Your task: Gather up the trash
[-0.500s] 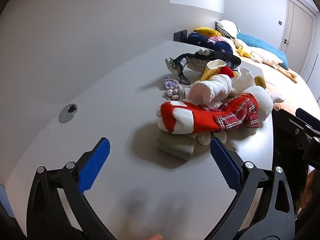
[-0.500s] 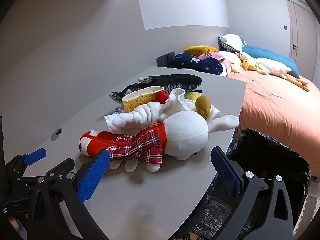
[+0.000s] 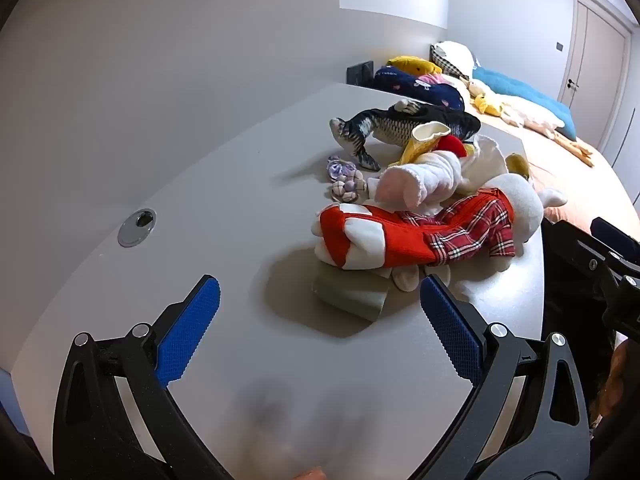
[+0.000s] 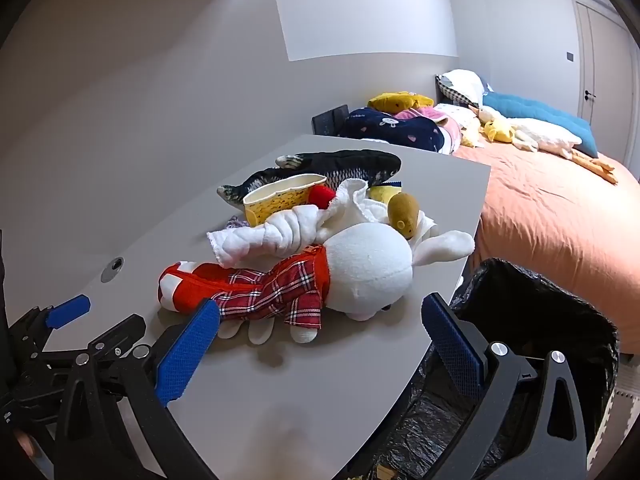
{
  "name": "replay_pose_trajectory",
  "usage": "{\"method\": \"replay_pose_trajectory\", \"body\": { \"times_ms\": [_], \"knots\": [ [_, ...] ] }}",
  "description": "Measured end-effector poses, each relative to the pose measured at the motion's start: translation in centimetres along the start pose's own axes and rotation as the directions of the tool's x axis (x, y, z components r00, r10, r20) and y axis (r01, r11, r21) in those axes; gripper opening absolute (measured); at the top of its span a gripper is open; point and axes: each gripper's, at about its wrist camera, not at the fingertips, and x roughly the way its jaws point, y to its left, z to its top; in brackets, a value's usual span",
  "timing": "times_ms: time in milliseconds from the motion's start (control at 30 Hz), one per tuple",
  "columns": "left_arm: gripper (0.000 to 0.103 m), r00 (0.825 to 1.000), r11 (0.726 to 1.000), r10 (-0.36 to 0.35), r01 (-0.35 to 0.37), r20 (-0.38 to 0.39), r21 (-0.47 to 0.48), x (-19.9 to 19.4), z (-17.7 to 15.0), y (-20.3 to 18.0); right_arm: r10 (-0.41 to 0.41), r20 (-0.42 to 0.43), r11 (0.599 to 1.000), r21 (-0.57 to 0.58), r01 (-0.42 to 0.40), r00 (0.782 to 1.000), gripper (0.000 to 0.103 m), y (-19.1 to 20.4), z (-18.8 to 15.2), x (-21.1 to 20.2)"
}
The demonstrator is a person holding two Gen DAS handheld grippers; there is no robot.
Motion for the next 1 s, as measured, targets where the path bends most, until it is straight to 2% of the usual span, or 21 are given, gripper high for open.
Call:
{"method": "replay_pose_trajectory", "body": {
  "times_ms": [1000],
  "knots": [
    [0.097,1.0,1.0,-0.001,0.001,-0.004,0.013,-0.08,0.19,-0.44,-0.009,0.004,1.0,-0.002,0.009,1.0,0.1,-0.31,-0.39,-0.26]
  ]
}}
